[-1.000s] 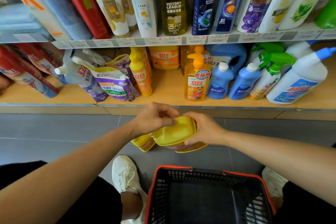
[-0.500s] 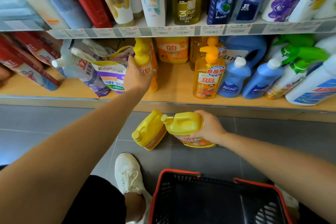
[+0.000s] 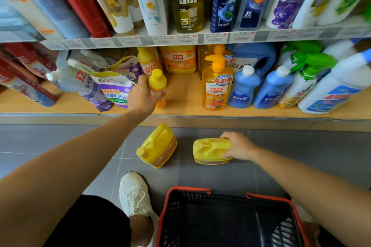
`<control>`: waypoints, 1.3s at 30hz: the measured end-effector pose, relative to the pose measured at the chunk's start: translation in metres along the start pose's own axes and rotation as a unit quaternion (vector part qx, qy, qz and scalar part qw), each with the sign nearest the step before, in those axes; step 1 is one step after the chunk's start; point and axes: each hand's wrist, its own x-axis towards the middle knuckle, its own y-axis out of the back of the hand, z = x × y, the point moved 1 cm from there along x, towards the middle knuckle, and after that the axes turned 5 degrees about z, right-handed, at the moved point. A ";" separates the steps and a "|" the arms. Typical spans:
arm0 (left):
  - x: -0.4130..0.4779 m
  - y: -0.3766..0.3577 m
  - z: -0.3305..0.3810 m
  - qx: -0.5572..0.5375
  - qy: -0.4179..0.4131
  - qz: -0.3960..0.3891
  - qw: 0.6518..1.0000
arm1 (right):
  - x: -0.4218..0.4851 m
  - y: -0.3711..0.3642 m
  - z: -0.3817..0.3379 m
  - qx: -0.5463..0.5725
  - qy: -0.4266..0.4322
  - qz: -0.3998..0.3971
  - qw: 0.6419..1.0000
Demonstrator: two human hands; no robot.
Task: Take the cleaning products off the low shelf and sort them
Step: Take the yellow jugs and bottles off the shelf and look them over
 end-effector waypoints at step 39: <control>-0.065 0.058 0.089 -0.507 0.207 -0.182 0.816 | -0.104 0.072 -0.116 0.526 0.041 0.059 0.847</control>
